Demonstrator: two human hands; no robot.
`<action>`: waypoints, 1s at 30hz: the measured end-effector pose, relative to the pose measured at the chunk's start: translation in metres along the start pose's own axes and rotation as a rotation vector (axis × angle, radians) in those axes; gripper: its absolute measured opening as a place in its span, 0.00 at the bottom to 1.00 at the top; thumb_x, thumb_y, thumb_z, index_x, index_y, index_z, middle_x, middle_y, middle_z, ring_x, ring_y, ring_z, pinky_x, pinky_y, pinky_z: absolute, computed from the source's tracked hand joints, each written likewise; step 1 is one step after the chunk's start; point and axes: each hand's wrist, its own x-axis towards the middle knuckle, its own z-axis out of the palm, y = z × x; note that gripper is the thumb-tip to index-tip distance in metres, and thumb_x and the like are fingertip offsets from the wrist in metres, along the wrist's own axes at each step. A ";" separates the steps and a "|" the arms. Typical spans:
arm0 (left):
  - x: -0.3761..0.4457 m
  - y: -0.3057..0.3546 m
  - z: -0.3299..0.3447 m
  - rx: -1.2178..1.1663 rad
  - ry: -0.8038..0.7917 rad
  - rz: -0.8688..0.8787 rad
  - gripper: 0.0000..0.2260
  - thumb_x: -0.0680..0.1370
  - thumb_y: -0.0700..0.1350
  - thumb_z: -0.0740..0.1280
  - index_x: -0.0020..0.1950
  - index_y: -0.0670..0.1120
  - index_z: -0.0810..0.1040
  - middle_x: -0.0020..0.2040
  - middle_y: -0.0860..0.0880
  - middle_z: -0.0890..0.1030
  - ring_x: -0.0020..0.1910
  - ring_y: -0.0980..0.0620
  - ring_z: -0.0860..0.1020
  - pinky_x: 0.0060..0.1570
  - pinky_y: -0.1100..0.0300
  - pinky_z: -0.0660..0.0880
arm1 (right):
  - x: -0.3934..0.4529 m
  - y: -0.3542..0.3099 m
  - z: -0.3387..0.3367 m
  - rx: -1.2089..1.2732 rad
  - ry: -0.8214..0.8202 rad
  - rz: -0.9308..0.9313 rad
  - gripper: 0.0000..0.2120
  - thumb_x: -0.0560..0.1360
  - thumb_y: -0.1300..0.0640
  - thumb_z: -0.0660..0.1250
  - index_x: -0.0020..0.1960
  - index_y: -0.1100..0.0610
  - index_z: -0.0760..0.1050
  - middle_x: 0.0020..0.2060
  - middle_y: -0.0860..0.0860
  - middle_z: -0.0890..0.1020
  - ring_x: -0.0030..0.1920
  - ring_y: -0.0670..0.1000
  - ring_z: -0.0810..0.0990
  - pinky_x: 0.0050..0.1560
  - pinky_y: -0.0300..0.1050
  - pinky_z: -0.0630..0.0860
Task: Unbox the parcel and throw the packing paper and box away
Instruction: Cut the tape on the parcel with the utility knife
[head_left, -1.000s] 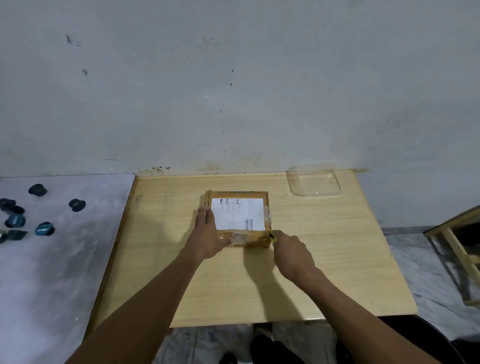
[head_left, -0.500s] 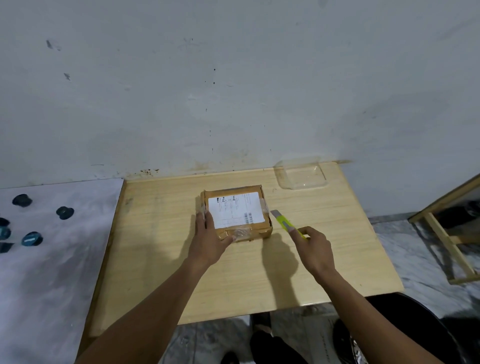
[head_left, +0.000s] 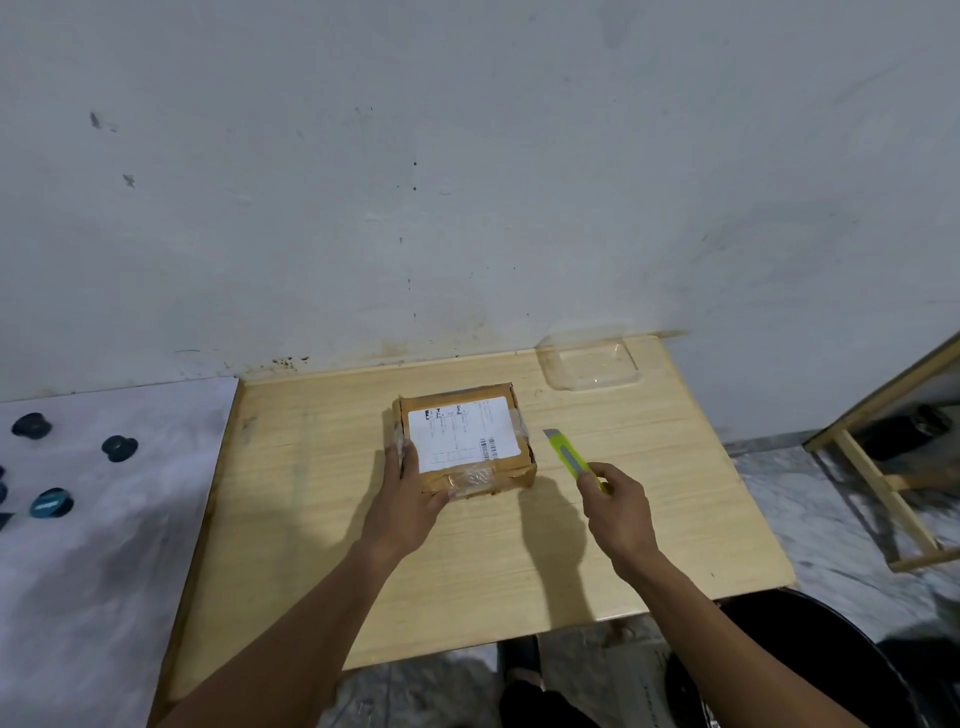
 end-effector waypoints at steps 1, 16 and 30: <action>0.000 0.000 0.000 -0.004 0.003 0.007 0.40 0.78 0.58 0.64 0.79 0.46 0.43 0.80 0.47 0.39 0.79 0.49 0.48 0.66 0.52 0.68 | 0.000 0.001 0.000 0.023 -0.017 -0.009 0.08 0.76 0.55 0.61 0.46 0.48 0.79 0.28 0.48 0.74 0.30 0.50 0.70 0.32 0.46 0.69; 0.007 -0.009 0.007 -0.043 -0.017 -0.024 0.40 0.77 0.59 0.65 0.79 0.47 0.45 0.80 0.50 0.41 0.75 0.44 0.63 0.65 0.51 0.72 | 0.032 0.031 0.006 -0.004 -0.197 0.088 0.10 0.82 0.61 0.54 0.62 0.57 0.69 0.48 0.53 0.79 0.42 0.52 0.76 0.43 0.46 0.72; 0.006 0.002 0.005 -0.004 -0.009 -0.112 0.38 0.78 0.59 0.64 0.79 0.48 0.46 0.80 0.54 0.38 0.66 0.53 0.75 0.50 0.59 0.74 | 0.160 -0.037 0.081 -0.133 -0.050 0.268 0.09 0.75 0.61 0.68 0.53 0.63 0.82 0.51 0.63 0.83 0.54 0.62 0.80 0.54 0.49 0.78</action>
